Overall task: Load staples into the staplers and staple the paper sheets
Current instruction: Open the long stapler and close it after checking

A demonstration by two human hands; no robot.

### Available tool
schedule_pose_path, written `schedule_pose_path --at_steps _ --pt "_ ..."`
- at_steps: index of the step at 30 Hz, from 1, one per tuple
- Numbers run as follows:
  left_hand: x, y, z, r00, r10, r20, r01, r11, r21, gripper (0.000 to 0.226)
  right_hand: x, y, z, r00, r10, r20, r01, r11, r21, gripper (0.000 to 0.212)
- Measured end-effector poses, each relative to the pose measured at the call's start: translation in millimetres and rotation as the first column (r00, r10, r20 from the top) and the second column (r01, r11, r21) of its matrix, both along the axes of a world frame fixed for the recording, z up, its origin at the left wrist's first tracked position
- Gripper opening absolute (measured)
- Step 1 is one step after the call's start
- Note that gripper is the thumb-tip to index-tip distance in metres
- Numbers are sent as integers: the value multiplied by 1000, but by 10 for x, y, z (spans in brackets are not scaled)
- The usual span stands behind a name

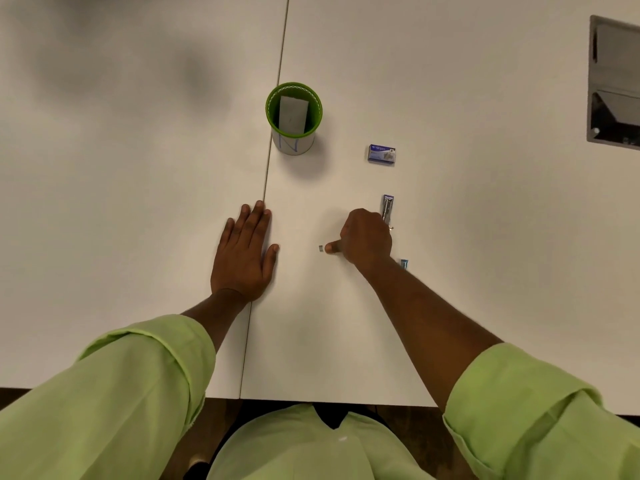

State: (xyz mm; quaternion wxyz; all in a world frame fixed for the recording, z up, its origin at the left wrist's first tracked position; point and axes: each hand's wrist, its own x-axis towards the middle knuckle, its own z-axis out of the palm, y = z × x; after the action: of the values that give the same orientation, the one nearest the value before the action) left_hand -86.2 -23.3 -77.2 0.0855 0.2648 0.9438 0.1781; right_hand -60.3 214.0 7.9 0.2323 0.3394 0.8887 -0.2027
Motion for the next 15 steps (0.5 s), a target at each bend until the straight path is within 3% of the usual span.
schedule_pose_path --at_steps 2,5,9,12,15 --pt "1 -3 -7 1000 -1 1 1 1000 0 65 38 11 -26 998 -45 -36 41 996 -81 41" --pt "6 -10 -16 1000 1 -4 -1 1000 8 64 161 -2 -67 962 -250 -109 205 926 -318 14" --pt "0 -10 -15 1000 1 -5 -1 1000 13 64 293 -57 -86 863 -485 -140 351 776 -524 24" --pt "-3 -15 -14 1000 3 -11 -3 1000 15 64 347 -108 -111 858 -496 -136 354 761 -543 19" --pt "6 -14 -19 1000 2 -8 -1 1000 20 65 367 -159 -123 894 -411 -179 290 835 -467 11"
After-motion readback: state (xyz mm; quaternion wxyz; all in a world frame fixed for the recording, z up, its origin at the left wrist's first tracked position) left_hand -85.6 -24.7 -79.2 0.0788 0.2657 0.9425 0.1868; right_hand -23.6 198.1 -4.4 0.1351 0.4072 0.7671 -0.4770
